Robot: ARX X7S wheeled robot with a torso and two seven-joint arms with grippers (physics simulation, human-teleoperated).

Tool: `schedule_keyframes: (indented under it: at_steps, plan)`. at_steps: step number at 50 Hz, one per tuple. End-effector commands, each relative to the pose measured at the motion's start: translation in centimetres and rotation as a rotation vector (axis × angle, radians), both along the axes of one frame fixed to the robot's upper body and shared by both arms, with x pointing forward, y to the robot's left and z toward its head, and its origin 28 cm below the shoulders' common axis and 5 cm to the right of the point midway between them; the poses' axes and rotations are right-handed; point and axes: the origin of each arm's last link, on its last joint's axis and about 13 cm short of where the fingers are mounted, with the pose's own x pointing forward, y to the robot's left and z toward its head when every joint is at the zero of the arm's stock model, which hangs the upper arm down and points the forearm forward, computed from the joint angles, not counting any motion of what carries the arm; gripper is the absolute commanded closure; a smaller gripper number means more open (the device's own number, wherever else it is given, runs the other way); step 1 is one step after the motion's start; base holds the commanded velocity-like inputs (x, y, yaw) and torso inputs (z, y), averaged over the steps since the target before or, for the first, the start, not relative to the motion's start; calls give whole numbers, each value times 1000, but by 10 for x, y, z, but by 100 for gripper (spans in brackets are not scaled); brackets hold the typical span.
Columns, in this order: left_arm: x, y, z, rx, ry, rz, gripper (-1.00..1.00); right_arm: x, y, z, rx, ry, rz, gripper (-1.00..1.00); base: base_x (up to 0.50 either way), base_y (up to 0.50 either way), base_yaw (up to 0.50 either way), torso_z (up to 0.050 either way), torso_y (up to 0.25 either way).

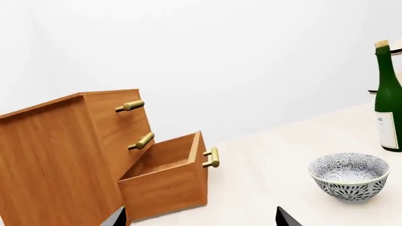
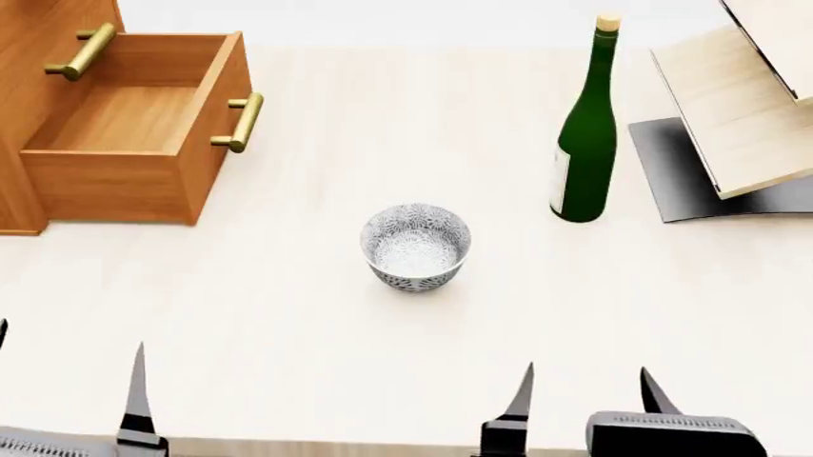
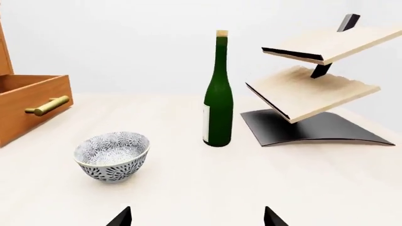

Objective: Close the bottom drawer of the cabinet.

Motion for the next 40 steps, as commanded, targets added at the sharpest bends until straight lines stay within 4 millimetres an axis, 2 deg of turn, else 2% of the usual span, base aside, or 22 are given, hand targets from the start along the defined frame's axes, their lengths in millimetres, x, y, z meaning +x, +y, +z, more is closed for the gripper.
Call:
schedule_keyframes:
  at_steps: [1, 11, 19, 40]
  plan:
    - [-1, 9, 11, 19, -25, 24, -100, 12, -11, 19, -16, -9, -27, -100, 0, 0, 0, 0, 0]
    - [-3, 14, 11, 10, -27, 47, -100, 24, -21, 27, -22, 3, -54, -100, 0, 0, 0, 0, 0]
    - [-3, 16, 5, 12, -19, 62, -100, 26, -27, 5, -38, 33, -79, -100, 0, 0, 0, 0, 0]
    - [-4, 15, 8, 5, -23, 61, -100, 25, -28, 8, -52, 18, -72, -100, 0, 39, 0, 0, 0]
